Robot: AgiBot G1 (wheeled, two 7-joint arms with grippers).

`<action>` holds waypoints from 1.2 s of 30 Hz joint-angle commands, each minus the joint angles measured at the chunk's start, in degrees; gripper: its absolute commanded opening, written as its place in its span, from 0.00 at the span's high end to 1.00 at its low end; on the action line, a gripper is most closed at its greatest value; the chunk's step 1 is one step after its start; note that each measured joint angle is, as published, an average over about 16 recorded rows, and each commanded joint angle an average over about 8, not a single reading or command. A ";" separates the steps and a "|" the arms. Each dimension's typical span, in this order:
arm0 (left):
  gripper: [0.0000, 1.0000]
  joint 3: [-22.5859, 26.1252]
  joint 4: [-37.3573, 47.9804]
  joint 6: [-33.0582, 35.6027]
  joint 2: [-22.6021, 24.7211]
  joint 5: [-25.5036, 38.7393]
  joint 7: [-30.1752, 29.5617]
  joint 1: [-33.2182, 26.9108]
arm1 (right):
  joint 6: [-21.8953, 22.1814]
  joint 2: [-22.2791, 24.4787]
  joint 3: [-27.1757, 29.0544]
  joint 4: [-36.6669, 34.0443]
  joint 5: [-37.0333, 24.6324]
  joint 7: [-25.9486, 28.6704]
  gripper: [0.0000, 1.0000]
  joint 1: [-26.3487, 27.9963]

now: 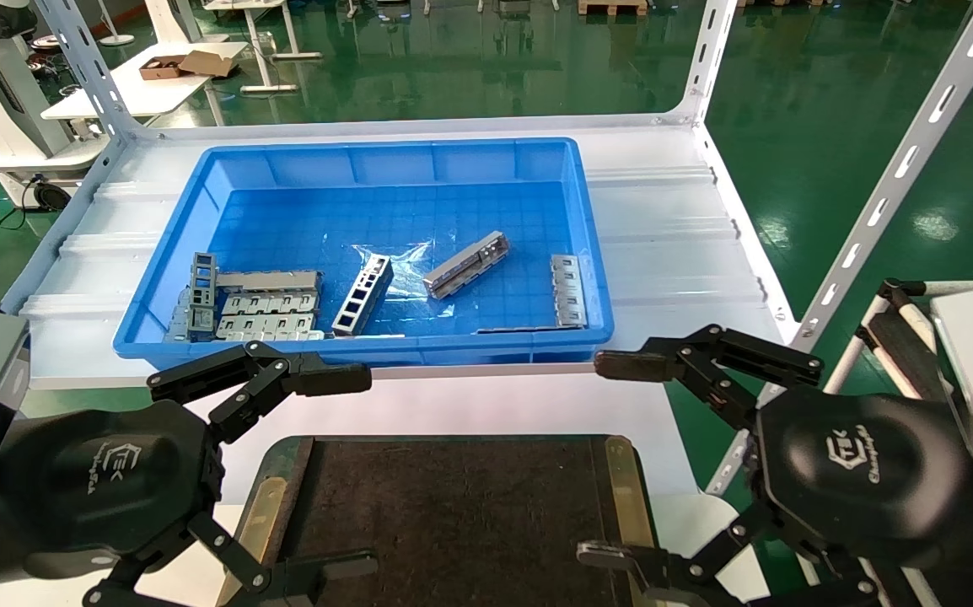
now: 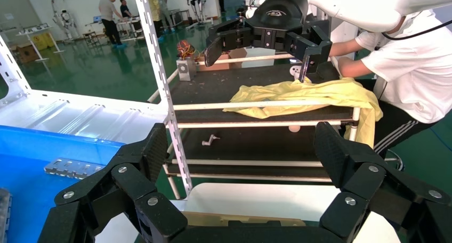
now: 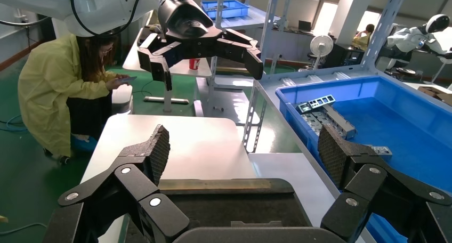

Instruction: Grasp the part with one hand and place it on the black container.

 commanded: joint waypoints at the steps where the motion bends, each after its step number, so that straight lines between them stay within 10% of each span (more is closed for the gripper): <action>1: 0.00 0.00 0.00 0.00 0.00 0.00 0.00 0.00 | 0.00 0.00 0.00 0.00 0.00 0.00 0.00 0.00; 36: 0.00 0.00 0.00 0.00 0.00 0.00 0.00 0.00 | 0.00 0.00 0.00 0.00 0.00 0.00 0.00 0.00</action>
